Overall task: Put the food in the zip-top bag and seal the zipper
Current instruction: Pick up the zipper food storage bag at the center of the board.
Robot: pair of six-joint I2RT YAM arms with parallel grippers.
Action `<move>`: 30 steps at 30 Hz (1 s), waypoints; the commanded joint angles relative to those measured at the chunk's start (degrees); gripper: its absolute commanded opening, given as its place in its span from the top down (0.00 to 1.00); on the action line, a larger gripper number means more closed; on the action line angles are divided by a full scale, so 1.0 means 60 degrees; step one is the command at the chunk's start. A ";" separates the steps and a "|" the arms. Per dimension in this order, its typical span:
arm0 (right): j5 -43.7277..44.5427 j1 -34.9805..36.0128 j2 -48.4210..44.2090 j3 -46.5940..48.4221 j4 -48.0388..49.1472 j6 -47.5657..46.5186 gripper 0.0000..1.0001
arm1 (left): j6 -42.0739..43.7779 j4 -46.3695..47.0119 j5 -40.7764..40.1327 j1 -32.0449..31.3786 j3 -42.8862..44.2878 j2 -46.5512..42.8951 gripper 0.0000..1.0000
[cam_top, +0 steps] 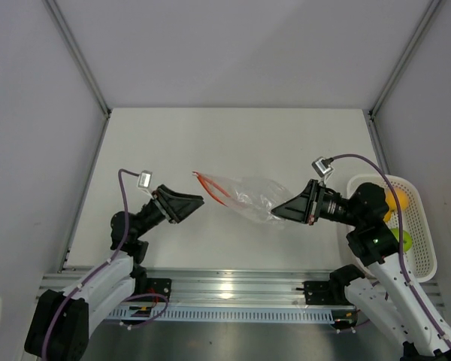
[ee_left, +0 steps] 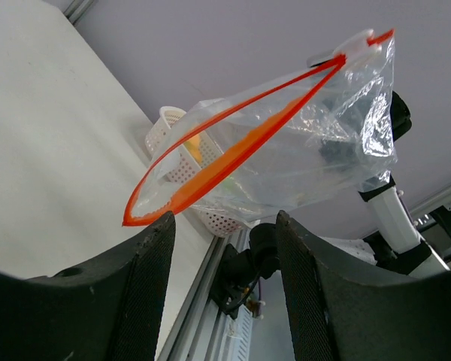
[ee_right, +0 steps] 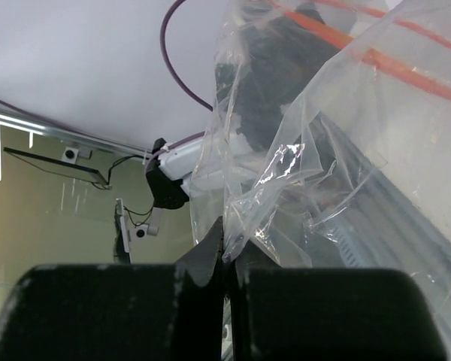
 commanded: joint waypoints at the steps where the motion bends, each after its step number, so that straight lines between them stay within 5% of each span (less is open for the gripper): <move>1: -0.0202 -0.0011 0.0007 0.0158 0.1130 0.1160 1.00 | 0.0667 0.1824 0.0263 0.0065 -0.0143 0.0166 0.42; 10: -0.0099 0.0062 -0.0022 -0.0018 0.1672 0.2097 1.00 | 0.1372 0.1985 0.0278 0.0021 0.0252 0.0501 0.43; 21: 0.0208 0.0428 0.0110 -0.0135 0.2185 0.2581 1.00 | 0.0450 0.5572 0.0585 -0.0725 0.0648 0.2755 0.47; 30: 0.0369 0.0472 0.0168 -0.0369 0.2463 0.2727 1.00 | 0.1050 0.5575 0.0439 -0.1400 0.0795 0.2481 0.53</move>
